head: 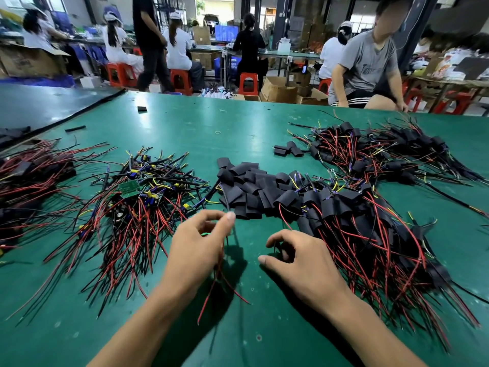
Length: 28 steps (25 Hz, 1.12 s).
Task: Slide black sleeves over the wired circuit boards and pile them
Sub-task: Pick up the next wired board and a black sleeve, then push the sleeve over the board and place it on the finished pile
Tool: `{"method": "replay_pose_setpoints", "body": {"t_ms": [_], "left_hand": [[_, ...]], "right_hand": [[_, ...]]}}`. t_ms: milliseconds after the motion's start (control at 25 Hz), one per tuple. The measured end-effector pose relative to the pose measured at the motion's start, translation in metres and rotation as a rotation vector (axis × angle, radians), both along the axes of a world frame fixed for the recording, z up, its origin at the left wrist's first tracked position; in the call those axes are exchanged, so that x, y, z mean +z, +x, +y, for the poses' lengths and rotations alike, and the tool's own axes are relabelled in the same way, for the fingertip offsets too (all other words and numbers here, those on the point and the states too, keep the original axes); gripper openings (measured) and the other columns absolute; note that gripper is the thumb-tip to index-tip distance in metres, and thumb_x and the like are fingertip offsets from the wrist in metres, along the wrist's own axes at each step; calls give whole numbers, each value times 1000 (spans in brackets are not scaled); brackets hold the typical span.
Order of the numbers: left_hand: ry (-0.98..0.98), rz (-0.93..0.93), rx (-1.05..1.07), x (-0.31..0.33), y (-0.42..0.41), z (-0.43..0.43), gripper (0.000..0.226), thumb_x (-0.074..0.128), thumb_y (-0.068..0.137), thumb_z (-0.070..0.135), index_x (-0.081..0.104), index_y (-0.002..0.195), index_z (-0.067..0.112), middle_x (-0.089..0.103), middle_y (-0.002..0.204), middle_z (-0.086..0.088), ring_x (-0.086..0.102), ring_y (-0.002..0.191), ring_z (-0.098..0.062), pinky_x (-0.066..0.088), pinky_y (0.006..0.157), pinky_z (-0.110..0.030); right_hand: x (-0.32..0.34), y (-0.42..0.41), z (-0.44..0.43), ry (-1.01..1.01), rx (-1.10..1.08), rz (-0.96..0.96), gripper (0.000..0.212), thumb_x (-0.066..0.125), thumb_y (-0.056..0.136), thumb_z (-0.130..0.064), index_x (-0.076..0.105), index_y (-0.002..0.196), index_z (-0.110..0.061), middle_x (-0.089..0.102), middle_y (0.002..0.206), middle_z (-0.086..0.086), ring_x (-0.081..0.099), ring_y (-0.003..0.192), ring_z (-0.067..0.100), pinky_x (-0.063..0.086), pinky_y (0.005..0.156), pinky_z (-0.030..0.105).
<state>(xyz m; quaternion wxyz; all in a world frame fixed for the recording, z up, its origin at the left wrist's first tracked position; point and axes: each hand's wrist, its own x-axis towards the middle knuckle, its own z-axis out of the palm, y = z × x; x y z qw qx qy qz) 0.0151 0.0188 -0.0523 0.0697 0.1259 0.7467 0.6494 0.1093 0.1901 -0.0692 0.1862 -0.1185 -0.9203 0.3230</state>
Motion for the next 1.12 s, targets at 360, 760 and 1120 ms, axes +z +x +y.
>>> {"method": "replay_pose_setpoints", "body": {"t_ms": [360,760,1120], "left_hand": [[554,-375,-205,13,-9,-8,47,77,64,13,63,109,13,72,88,0,69,71,-16,53,63,-26],[170,-305,-60,-4,-20,-7,13,68,92,22,73,95,11,62,69,1,47,47,-8,39,40,-19],[578,-390,45,2,-27,-13,6,67,85,8,63,87,5,63,96,-21,74,79,-30,59,61,-23]], "right_hand": [[-5,-3,-5,-36,42,12,31,81,80,-31,68,108,-29,62,89,-13,55,73,5,44,68,15],[-14,-3,-1,117,168,-33,24,62,95,-36,74,114,-28,61,135,-4,54,125,6,38,105,18],[-11,-1,5,129,-31,-2,12,79,81,-25,71,90,-24,54,111,-12,58,99,10,46,91,26]]}}
